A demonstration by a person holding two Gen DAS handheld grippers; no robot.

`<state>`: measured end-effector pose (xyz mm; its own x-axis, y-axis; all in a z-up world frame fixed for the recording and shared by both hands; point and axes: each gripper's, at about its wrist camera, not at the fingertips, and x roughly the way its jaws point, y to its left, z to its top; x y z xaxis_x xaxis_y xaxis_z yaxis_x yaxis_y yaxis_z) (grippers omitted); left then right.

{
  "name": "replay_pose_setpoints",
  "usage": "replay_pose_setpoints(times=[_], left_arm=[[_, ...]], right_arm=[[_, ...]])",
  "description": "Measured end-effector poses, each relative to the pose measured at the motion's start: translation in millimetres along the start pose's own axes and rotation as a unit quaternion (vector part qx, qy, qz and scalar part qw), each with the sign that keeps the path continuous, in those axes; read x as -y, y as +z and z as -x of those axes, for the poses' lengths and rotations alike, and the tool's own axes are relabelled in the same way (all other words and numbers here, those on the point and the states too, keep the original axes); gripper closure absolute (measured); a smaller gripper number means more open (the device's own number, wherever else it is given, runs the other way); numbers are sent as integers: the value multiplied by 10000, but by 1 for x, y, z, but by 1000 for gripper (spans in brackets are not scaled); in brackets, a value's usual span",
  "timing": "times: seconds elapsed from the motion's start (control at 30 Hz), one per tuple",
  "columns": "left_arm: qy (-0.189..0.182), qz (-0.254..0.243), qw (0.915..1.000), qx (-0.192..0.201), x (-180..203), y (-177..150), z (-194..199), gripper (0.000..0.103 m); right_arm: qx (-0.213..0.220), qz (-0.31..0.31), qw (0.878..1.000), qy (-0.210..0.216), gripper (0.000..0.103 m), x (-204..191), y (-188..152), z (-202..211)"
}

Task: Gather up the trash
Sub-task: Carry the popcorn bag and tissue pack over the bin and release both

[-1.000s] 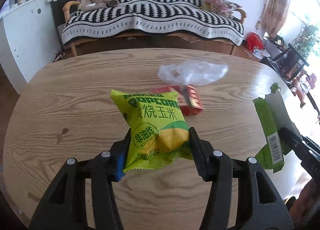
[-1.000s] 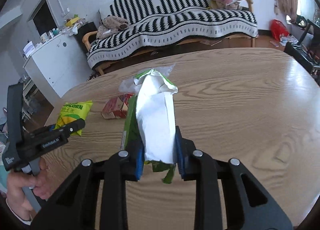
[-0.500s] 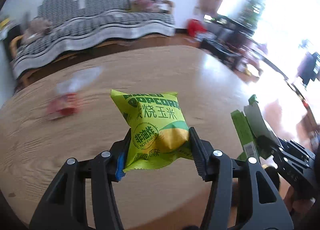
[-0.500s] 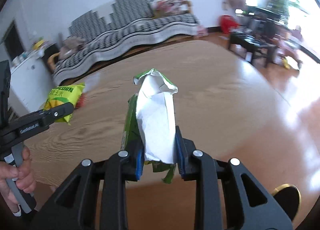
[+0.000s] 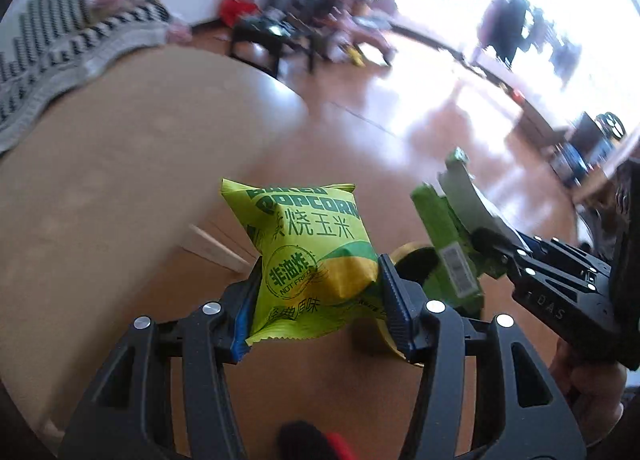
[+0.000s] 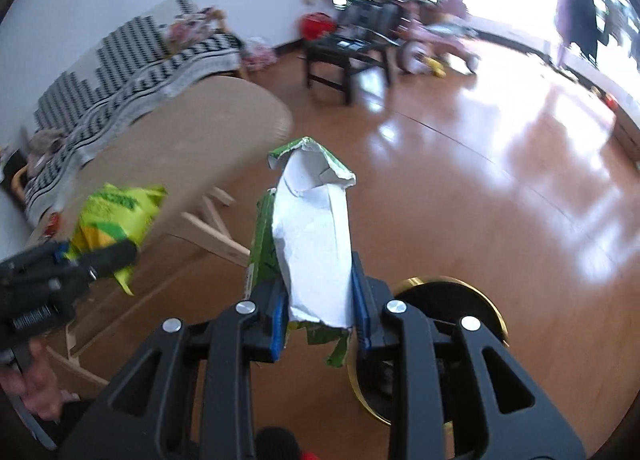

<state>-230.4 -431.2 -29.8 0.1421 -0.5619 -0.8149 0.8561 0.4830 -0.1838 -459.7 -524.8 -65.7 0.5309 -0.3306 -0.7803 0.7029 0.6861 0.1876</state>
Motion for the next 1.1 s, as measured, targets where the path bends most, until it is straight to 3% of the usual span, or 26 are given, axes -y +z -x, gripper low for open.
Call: replay_pose_setpoints(times=[0.07, 0.23, 0.47, 0.67, 1.1], left_arm=[[-213, -72, 9994, -249, 29, -7, -22, 50], [-319, -300, 9975, -551, 75, -18, -66, 50], [-296, -397, 9956, -791, 77, -24, -100, 50], [-386, -321, 9944, -930, 76, -25, -117, 50], [-836, -529, 9868, -1279, 98, -41, -146, 49]], right_arm=[[-55, -134, 9998, -112, 76, 20, -12, 1], [-212, -426, 9985, -284, 76, 67, -39, 1], [-393, -682, 9964, -310, 76, 93, -64, -11], [-496, -814, 9950, -308, 75, 92, -67, -25], [-829, -1226, 9880, -450, 74, 116, -80, -51]])
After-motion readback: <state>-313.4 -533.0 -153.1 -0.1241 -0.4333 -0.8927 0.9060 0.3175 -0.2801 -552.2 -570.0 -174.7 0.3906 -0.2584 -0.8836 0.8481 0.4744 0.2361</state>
